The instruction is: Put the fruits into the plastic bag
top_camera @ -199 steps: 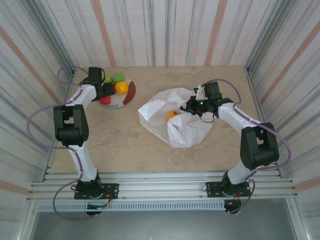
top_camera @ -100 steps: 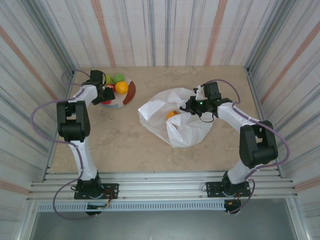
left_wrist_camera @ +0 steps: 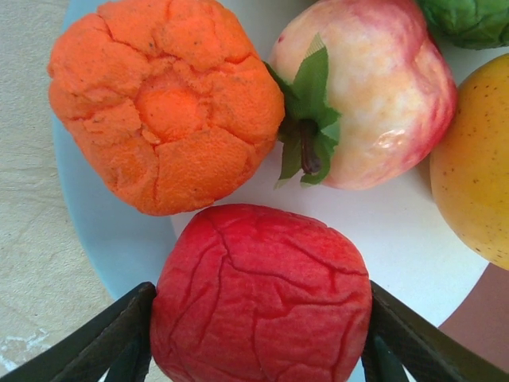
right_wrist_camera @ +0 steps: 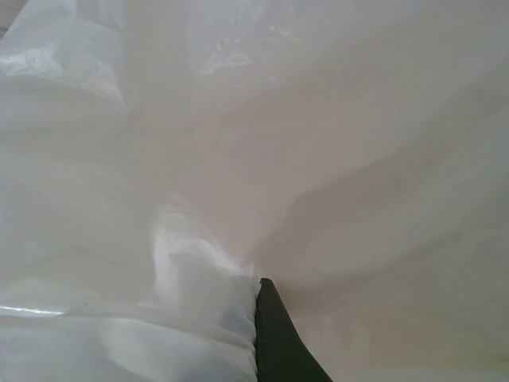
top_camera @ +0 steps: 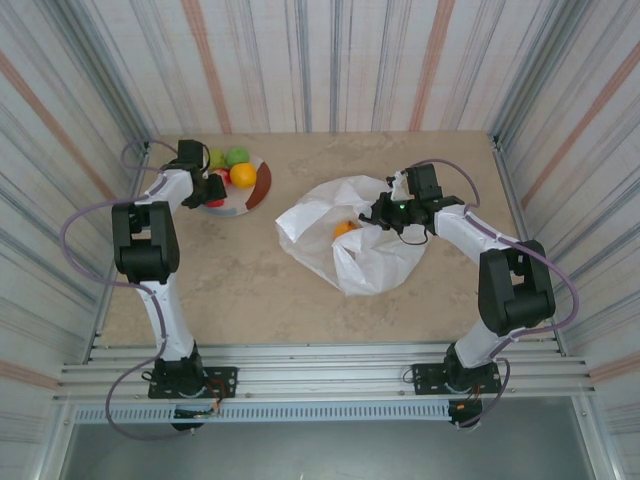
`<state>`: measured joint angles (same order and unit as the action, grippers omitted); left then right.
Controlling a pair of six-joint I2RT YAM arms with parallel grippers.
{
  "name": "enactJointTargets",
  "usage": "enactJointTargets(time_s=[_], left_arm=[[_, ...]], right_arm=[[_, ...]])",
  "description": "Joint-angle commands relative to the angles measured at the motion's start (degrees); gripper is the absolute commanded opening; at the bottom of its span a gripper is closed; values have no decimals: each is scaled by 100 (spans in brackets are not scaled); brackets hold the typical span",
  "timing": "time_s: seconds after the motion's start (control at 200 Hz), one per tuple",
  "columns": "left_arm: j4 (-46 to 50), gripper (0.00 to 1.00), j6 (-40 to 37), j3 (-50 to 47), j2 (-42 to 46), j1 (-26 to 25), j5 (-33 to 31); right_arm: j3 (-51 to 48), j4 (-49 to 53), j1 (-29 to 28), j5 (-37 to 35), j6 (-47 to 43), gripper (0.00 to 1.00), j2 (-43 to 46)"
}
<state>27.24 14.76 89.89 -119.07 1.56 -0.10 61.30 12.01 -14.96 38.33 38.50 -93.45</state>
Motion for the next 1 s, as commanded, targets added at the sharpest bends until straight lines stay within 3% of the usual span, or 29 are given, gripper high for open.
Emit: enactJointTargets(time_s=[0.0, 0.291, 0.576, 0.812, 0.997], left_arm=[[22, 64, -19, 3, -34, 46, 106], [-236, 61, 292, -542, 672, 35, 424], [-1496, 59, 1220, -2557, 2913, -253, 1363], [-1333, 59, 1159, -2996, 4672, -1217, 1214], [-1165, 59, 1056, -2872, 5264, -2341, 890]], right_arm=[[86, 47, 28, 74, -44, 0, 6], [131, 108, 28, 46, -53, 0, 60], [141, -22, 13, 26, 131, 0, 102], [122, -107, -39, -52, 225, 0, 159], [115, -129, -107, -84, 261, 0, 185]])
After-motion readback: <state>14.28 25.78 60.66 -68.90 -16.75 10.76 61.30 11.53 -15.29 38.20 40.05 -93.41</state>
